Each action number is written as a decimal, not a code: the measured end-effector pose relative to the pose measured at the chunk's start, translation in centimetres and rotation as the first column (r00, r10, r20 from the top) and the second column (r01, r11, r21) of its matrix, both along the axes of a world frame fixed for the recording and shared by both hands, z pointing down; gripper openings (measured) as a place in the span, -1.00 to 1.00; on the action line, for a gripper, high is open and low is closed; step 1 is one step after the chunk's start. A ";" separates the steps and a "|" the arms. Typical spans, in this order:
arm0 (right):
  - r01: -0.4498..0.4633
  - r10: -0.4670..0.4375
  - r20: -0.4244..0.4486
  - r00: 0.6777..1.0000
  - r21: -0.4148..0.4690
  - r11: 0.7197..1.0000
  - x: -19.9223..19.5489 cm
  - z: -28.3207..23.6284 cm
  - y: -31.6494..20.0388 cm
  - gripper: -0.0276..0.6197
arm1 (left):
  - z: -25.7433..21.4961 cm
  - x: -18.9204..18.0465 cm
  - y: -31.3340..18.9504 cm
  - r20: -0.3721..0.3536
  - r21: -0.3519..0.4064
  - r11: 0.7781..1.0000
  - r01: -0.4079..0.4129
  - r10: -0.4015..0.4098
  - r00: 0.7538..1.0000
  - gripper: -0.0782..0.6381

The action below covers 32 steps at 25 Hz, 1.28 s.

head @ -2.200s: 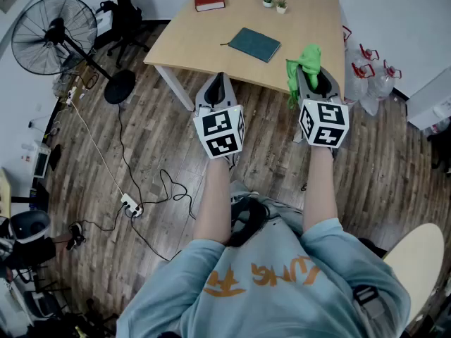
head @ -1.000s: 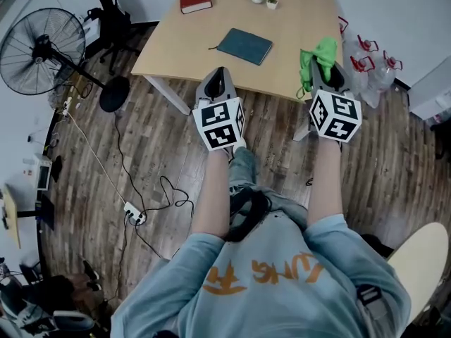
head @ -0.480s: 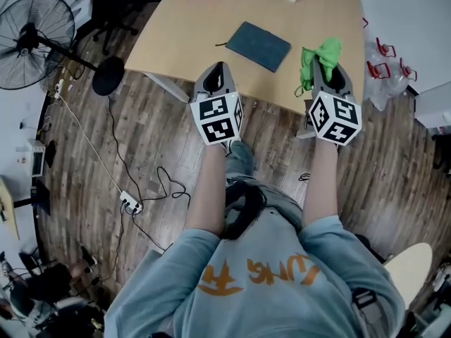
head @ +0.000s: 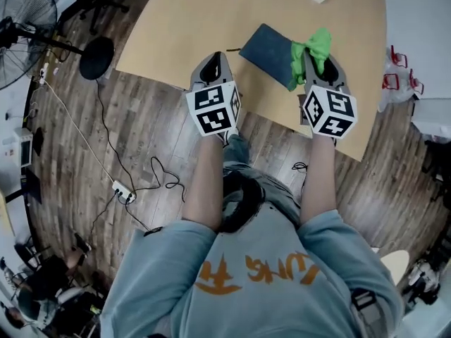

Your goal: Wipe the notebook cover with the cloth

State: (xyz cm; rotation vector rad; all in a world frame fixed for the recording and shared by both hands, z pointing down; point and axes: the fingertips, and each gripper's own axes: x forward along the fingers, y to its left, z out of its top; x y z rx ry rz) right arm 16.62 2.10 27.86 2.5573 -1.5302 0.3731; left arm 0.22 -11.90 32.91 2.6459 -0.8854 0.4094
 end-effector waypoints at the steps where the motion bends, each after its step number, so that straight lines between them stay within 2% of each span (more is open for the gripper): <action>1: 0.019 -0.019 -0.007 1.000 -0.020 1.000 0.0 0.2 -1.5 -0.54 | 0.4 0.1 -1.2 -0.003 -0.015 1.000 0.010 -0.010 1.000 -0.74; 8: 0.183 -0.186 -0.011 0.982 -0.139 0.973 -1.3 2.5 -9.9 -0.54 | 3.8 0.5 -6.0 -0.011 -0.125 0.989 0.074 -0.076 0.997 -0.74; 17: 0.327 -0.324 0.050 0.945 -0.212 0.921 -2.3 7.5 -13.9 -0.54 | 7.2 0.0 -7.2 0.037 -0.181 0.973 0.146 -0.142 0.989 -0.74; 22: 0.450 -0.445 0.082 0.892 -0.263 0.854 -2.9 10.4 -15.0 -0.54 | 8.2 0.1 -6.1 0.066 -0.186 0.961 0.205 -0.196 0.978 -0.74; 26: 0.541 -0.539 0.097 0.836 -0.300 0.785 -3.7 12.4 -15.8 -0.54 | 9.1 0.0 -4.9 0.086 -0.200 0.944 0.262 -0.249 0.965 -0.74; 32: 0.631 -0.636 0.111 0.764 -0.337 0.699 -4.5 15.2 -16.2 -0.54 | 10.6 -0.1 -3.3 0.107 -0.216 0.916 0.339 -0.323 0.941 -0.74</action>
